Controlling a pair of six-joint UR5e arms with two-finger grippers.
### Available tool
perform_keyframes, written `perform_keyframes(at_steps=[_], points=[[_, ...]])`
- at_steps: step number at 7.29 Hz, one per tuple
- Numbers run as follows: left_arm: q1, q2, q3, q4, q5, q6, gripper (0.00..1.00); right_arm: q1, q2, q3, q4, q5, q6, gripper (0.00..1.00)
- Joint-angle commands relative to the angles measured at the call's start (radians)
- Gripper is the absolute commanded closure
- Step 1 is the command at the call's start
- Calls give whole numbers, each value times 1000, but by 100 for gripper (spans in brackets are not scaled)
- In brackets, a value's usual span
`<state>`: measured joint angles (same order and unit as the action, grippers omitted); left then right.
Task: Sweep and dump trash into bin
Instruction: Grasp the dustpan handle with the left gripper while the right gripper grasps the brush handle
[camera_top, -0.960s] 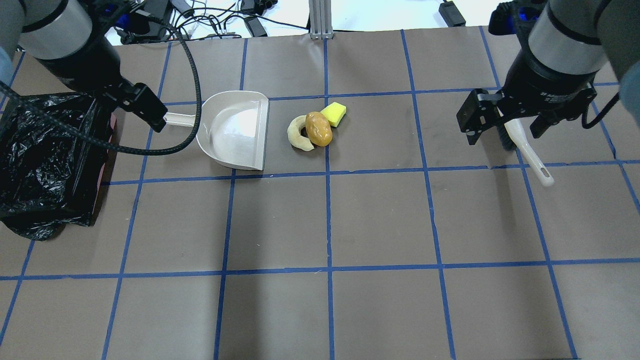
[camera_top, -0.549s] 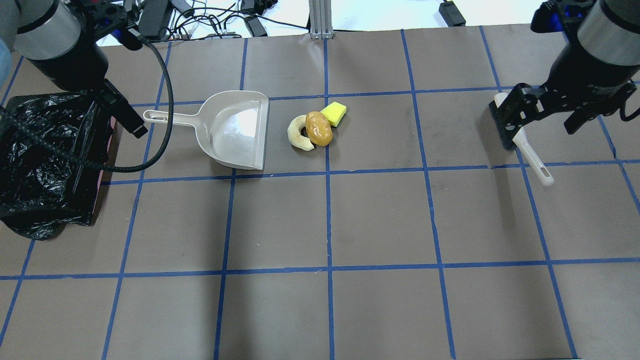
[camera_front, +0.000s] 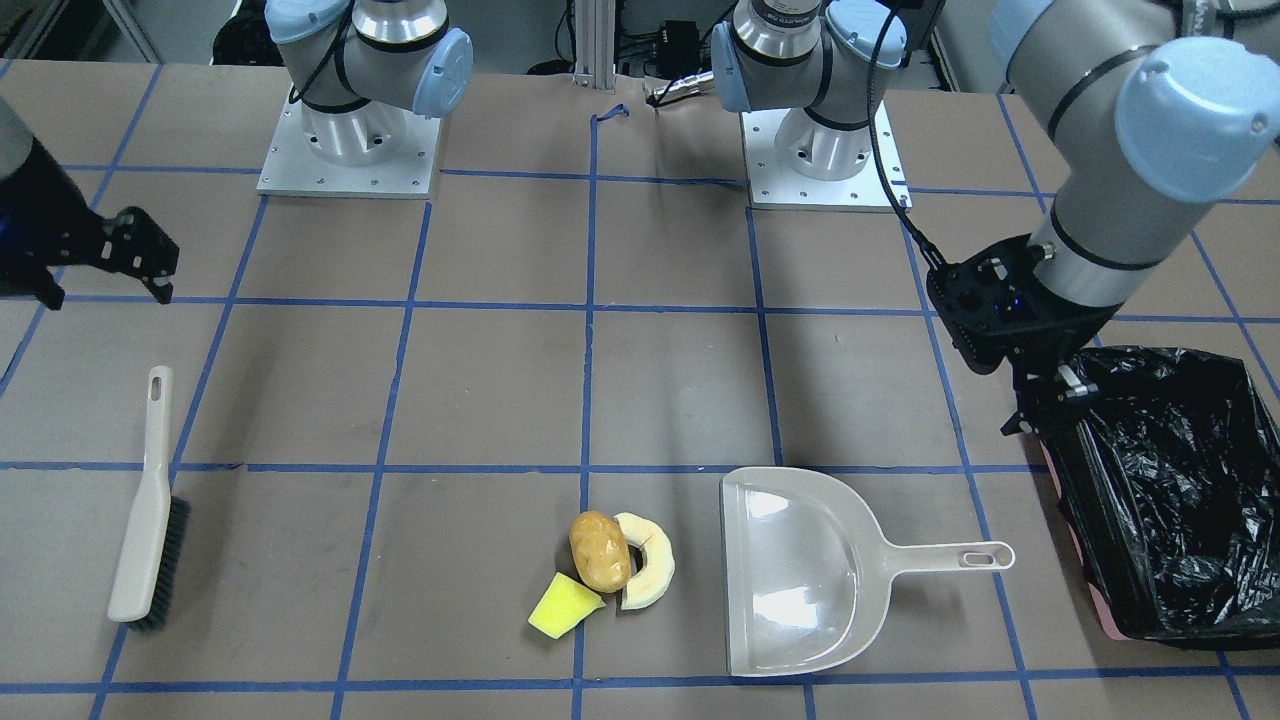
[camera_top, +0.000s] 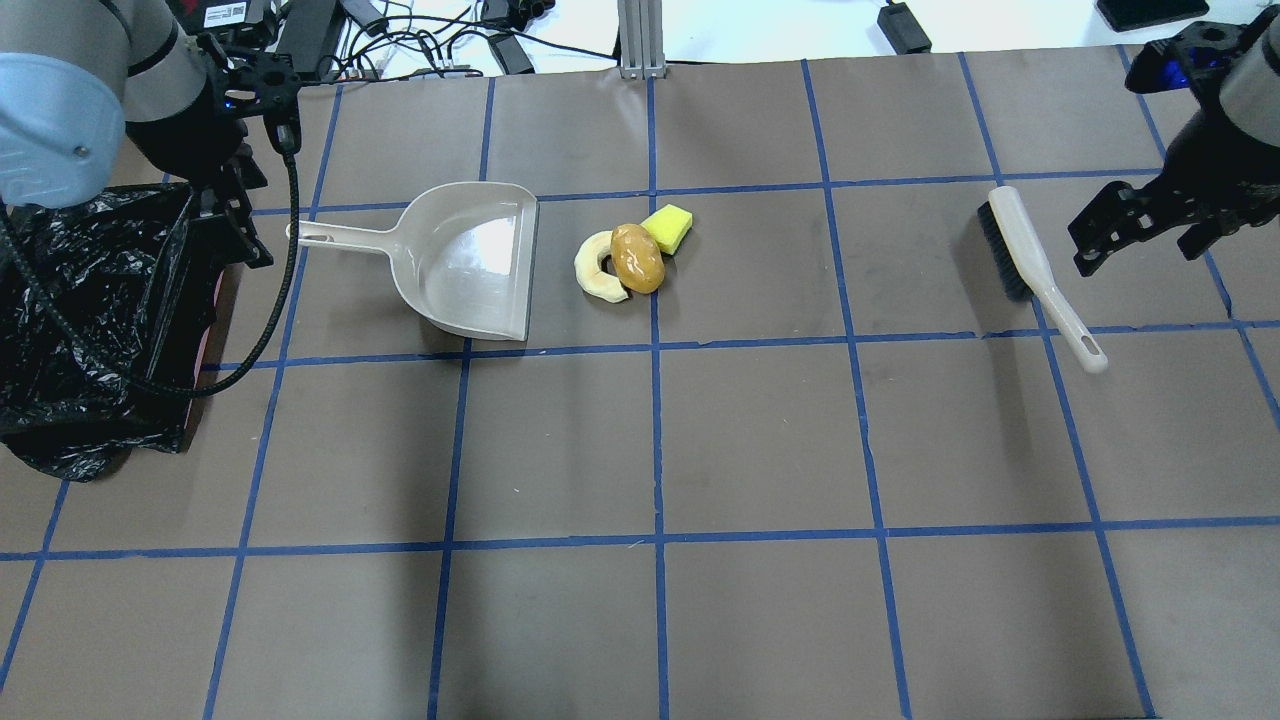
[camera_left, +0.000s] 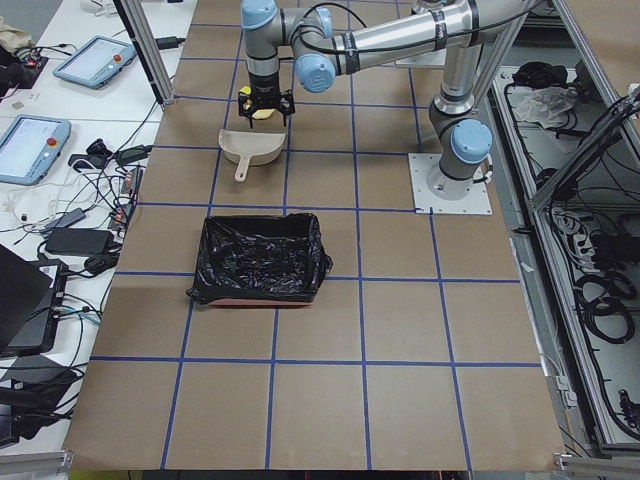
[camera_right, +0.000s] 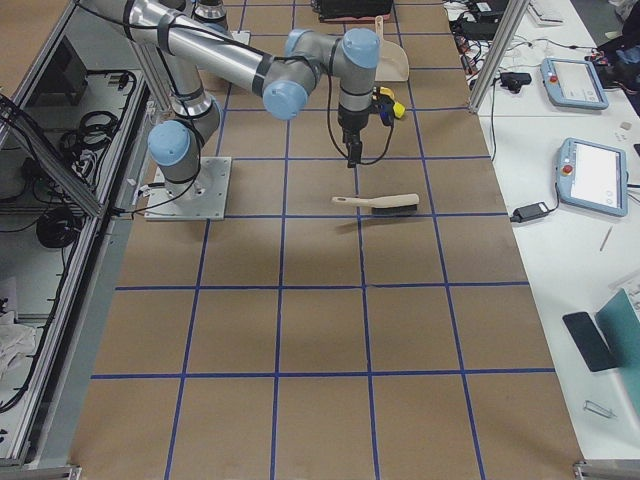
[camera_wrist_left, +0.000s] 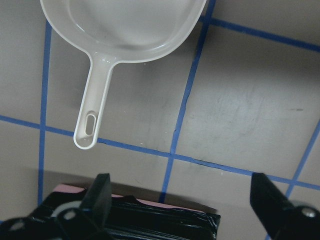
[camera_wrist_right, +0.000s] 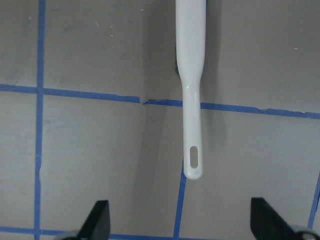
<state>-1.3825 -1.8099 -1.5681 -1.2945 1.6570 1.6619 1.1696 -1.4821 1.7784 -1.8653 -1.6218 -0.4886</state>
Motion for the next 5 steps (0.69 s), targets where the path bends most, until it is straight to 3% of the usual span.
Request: perform_keyframes(at_steps=[1,5], points=[[52,-66,5,46,-98,96,3,-16,115,4,-57,-26,-1,0],[68,-176,5,155,-120,85,2,-13,215,10,-88,-26,1,1]])
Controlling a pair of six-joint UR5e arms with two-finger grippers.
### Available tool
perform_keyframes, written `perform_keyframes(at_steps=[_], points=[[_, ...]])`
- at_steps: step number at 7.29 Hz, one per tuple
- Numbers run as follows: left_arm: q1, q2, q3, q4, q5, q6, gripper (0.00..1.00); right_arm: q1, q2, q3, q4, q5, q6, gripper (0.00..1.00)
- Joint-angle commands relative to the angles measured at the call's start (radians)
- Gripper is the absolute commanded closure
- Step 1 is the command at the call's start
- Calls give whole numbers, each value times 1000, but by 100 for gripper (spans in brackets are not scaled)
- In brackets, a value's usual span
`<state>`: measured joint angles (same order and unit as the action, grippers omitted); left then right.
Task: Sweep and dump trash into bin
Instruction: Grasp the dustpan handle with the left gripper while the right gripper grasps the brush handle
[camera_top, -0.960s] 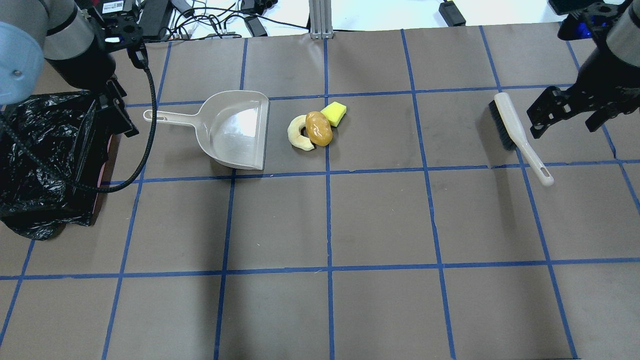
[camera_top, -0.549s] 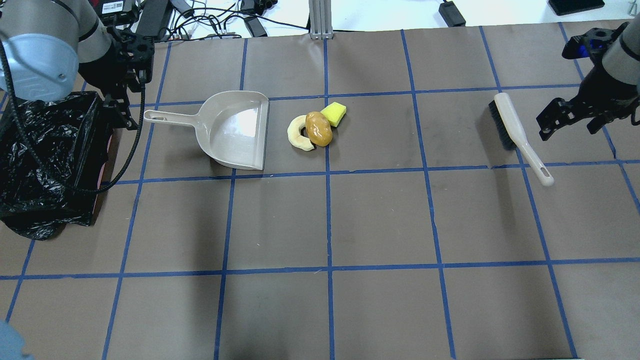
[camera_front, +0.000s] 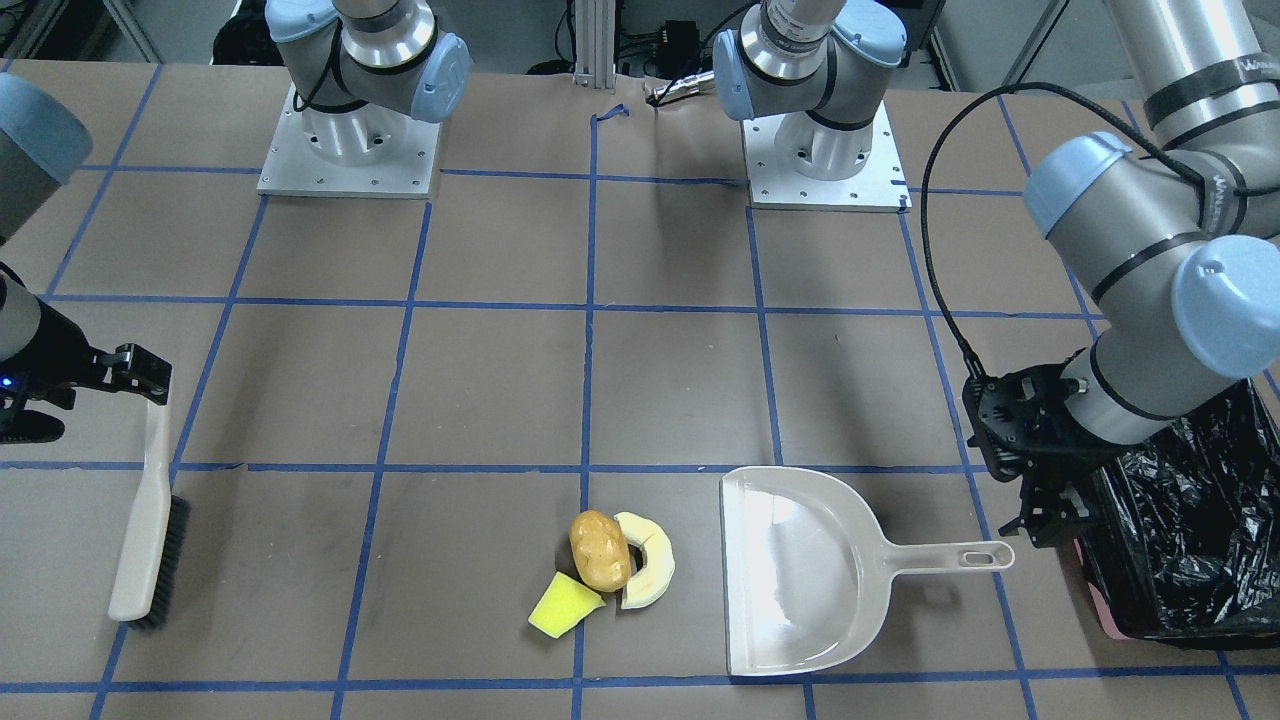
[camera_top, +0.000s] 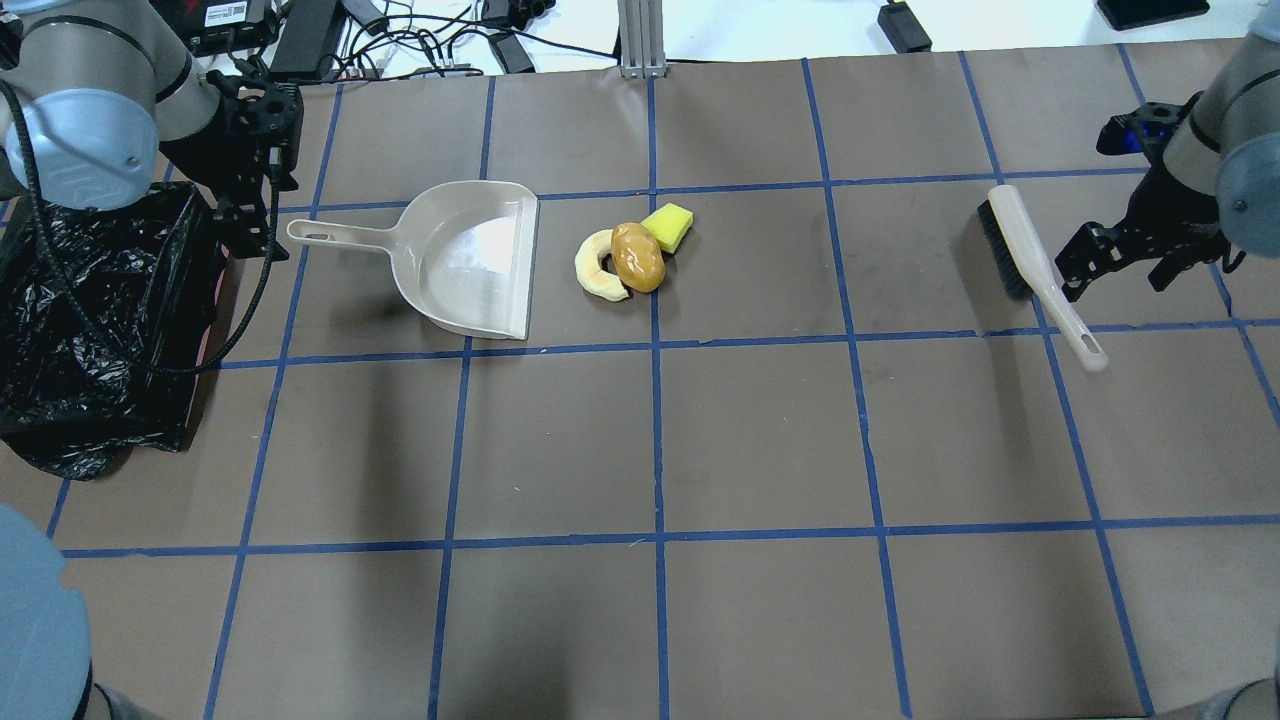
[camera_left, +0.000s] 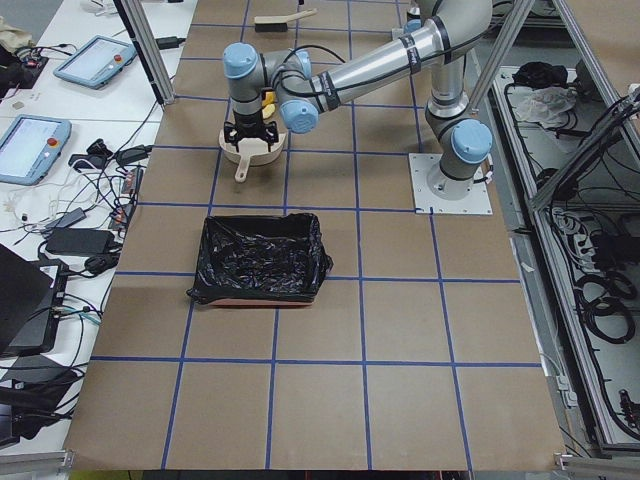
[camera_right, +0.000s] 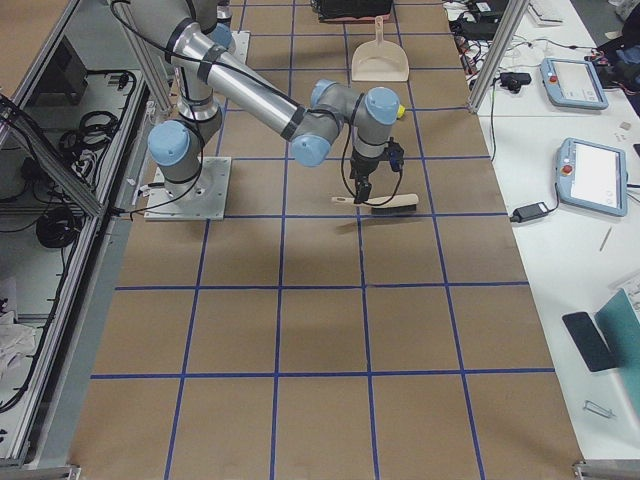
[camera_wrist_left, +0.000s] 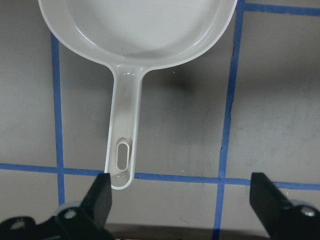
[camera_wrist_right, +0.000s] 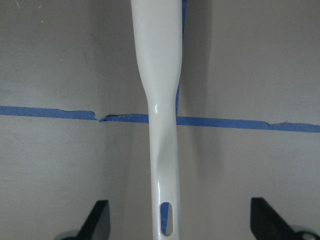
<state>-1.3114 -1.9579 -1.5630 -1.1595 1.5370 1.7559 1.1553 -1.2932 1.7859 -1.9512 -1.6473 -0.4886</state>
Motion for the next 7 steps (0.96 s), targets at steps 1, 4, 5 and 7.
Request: perform_keyframes(at_steps=[1,4,5,7], points=[[-5,-36,6,20,8,-7,2,4,40,7,-2,1,4,5],[-6,-102,23,24,8,-10,2,6,60,30,-11,0,7,7],[-6,-116,26,40,9,-9,2,6,66,30,-29,0,7,11],[-9,-128,26,64,8,-10,5,6,81,30,-46,0,5,21]])
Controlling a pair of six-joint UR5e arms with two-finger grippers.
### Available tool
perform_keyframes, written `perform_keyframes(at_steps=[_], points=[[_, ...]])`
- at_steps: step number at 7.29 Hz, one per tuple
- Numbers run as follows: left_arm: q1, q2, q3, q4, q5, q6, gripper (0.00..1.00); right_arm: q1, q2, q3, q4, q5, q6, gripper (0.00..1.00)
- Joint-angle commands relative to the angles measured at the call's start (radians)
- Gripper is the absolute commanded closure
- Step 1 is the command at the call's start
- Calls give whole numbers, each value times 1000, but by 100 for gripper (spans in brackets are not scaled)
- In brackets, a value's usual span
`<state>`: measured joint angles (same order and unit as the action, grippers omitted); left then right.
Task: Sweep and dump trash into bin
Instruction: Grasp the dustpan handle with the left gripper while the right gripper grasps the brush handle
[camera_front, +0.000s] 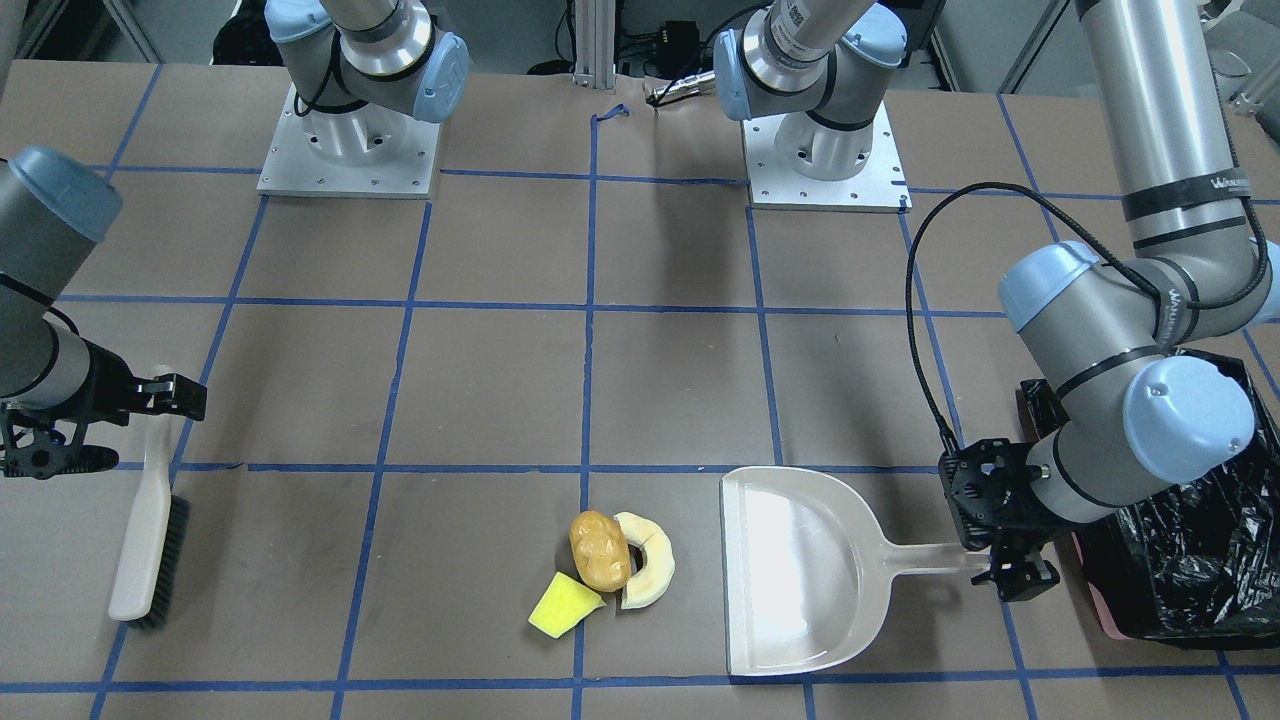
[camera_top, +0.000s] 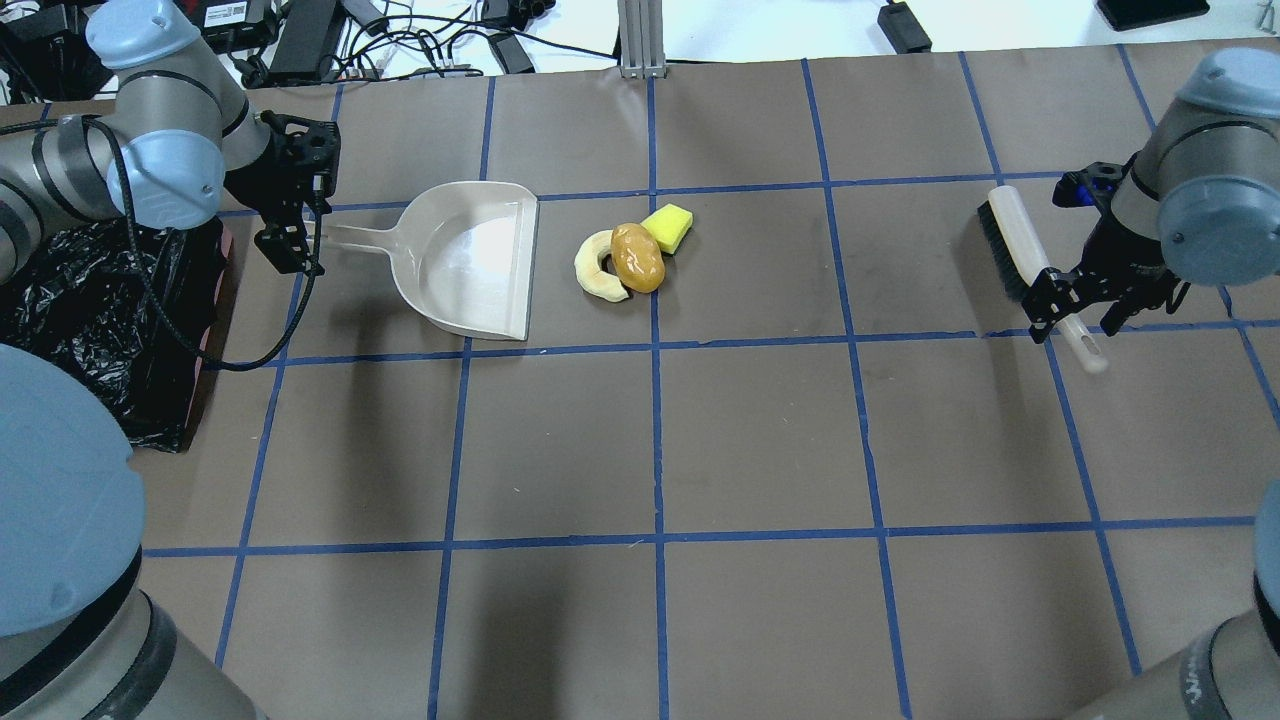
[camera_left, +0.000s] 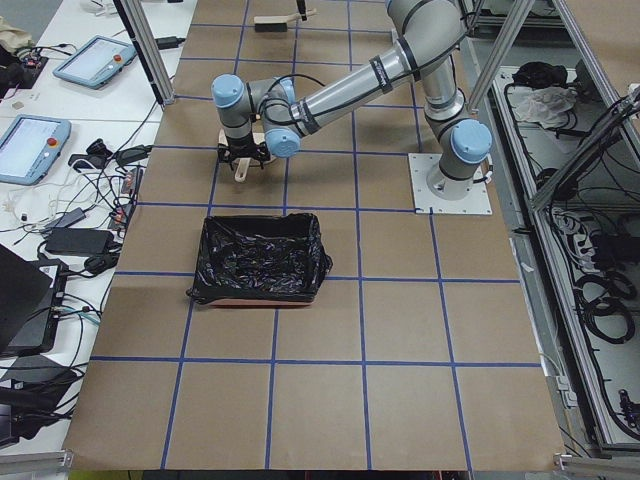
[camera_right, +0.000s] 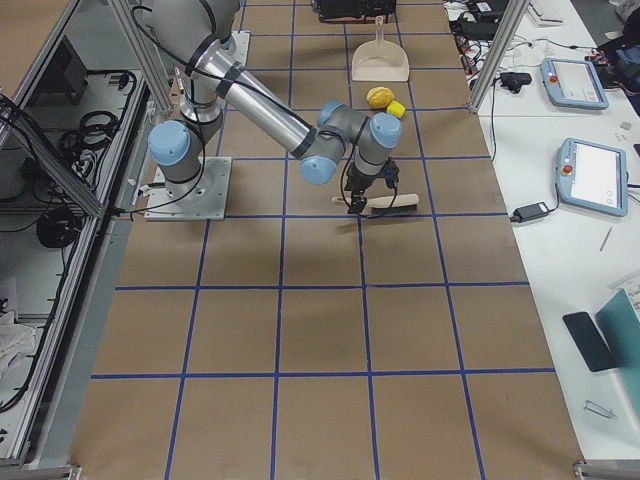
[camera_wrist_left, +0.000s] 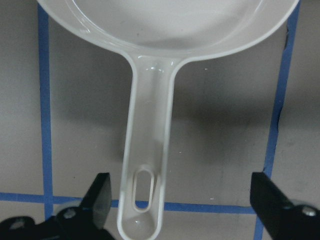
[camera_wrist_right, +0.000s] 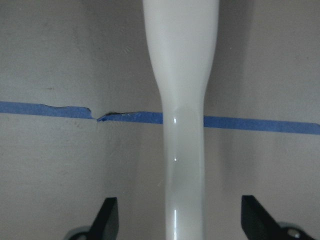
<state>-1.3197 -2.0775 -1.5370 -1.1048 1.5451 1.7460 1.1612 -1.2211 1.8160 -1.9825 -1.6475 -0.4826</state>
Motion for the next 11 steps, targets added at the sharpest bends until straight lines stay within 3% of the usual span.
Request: perform_keyframes(at_steps=[1,2,5,7,9,10,11], points=[[-1,-10,1,11,0,3,6,0,9,-1,-15,0,1,21],[-3,-18,0,11,0,1,6,0,9,-1,-18,1,2,28],[-4,-19,-5,11,0,1,14,0,9,-1,-19,5,4,29],[-6,-19,-6,11,-2,1,31,0,8,-3,-19,8,6,32],[-6,-19,-5,11,0,-2,58,0,8,-6,-19,8,7,48],[-9,-19,-5,11,0,-3,67,0,8,-9,-21,11,7,48],[-21,-19,-2,11,1,-3,69,0,9,-9,-21,15,9,54]])
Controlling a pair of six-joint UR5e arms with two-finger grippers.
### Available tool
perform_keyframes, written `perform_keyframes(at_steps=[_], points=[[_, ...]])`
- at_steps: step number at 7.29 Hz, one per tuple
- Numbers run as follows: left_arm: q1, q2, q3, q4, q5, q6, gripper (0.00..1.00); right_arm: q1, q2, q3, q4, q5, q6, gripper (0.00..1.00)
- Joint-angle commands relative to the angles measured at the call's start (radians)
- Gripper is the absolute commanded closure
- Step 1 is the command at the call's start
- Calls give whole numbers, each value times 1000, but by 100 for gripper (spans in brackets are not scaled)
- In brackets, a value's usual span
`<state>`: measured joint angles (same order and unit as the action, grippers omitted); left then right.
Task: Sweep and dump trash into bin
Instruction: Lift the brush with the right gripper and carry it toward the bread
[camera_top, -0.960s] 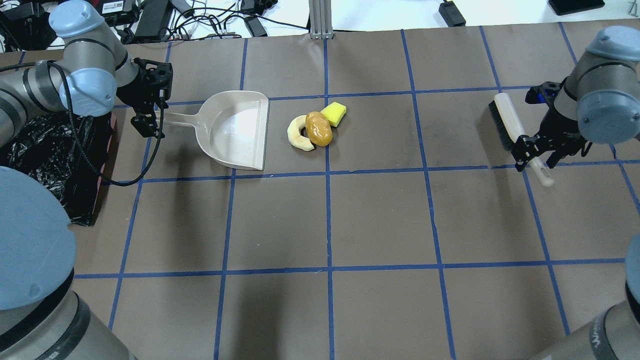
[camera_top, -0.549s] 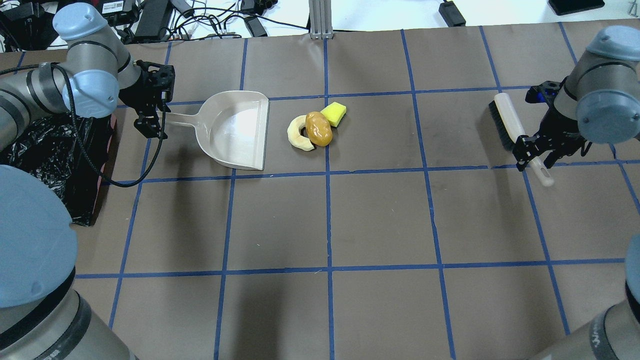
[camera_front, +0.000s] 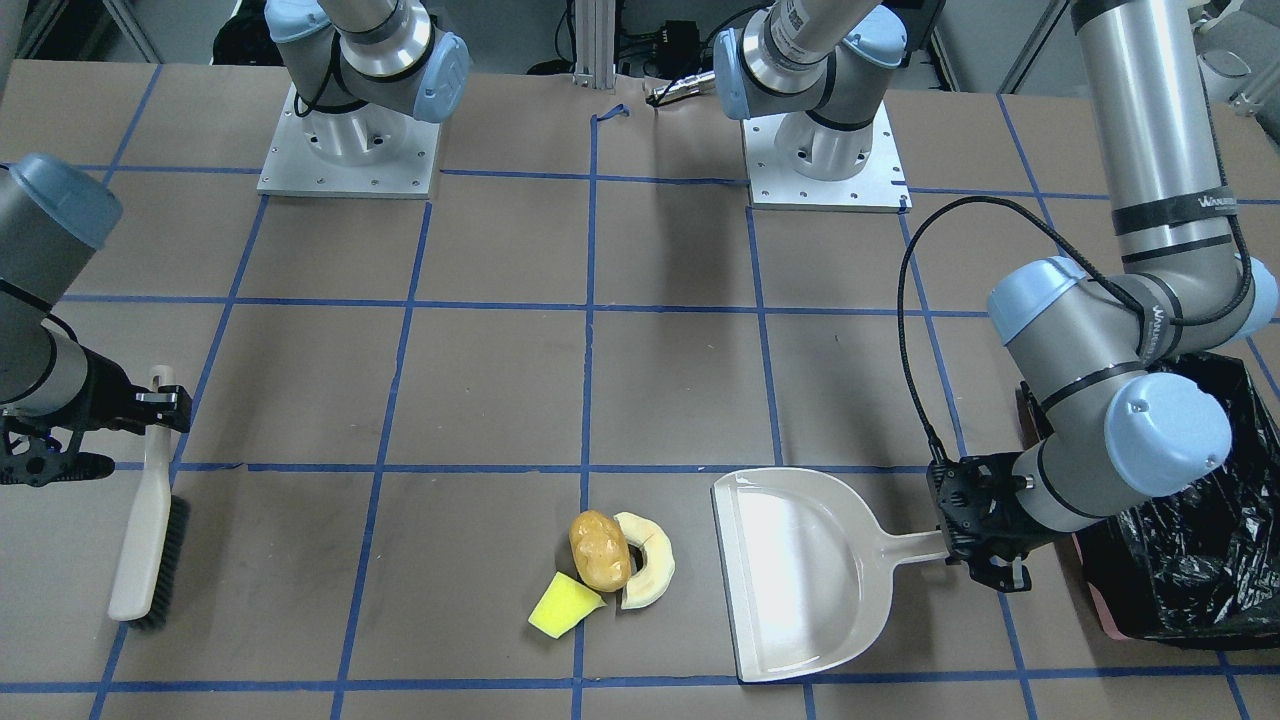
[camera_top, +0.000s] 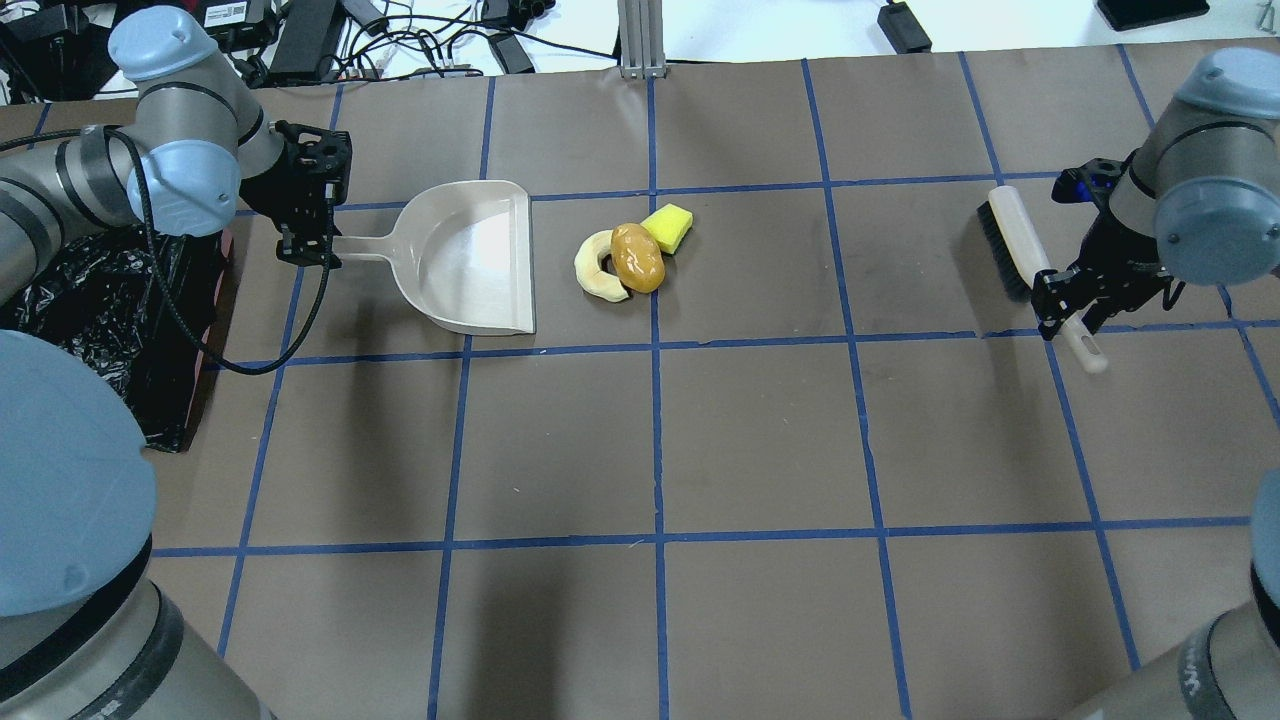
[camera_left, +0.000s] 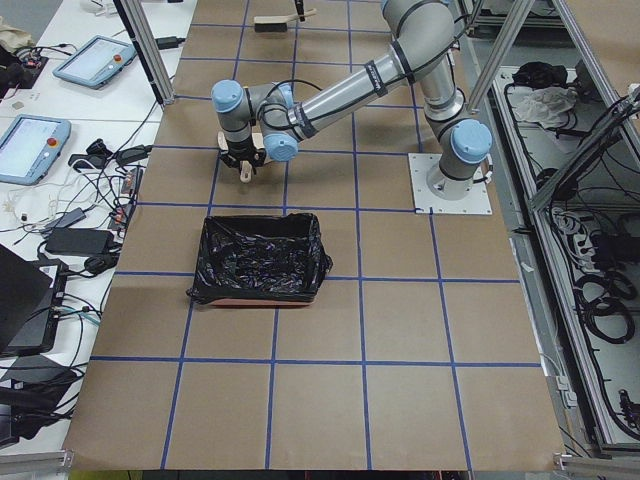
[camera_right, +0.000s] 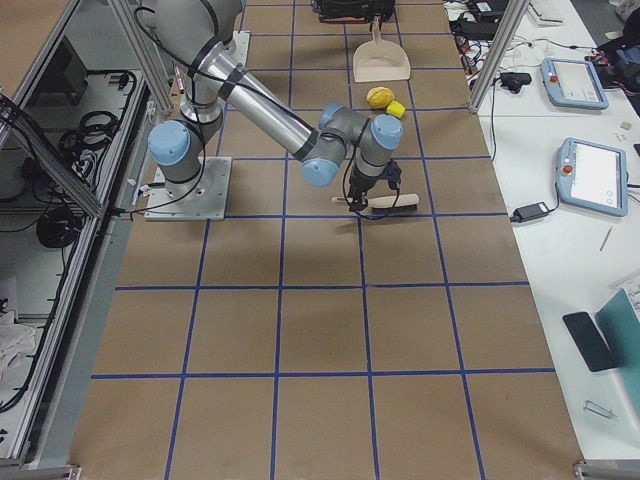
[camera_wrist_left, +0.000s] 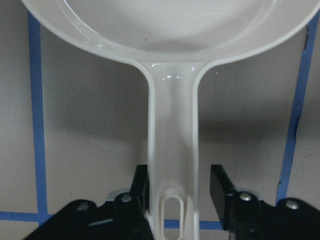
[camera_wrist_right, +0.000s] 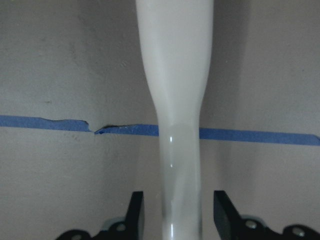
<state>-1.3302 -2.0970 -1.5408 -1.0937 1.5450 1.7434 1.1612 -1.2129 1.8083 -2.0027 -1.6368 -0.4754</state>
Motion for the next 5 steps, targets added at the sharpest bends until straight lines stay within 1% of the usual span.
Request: perform_keyframes(at_steps=[1,2,5], points=[[-20,2,4,0,3,1,70,0,1,-1,1,5,0,79],[-24,2,4,0,4,1,71,0,1,-3,-1,3,-3,100],[-30,3,5,3,32,1,71,2,-7,-9,2,5,-2,100]])
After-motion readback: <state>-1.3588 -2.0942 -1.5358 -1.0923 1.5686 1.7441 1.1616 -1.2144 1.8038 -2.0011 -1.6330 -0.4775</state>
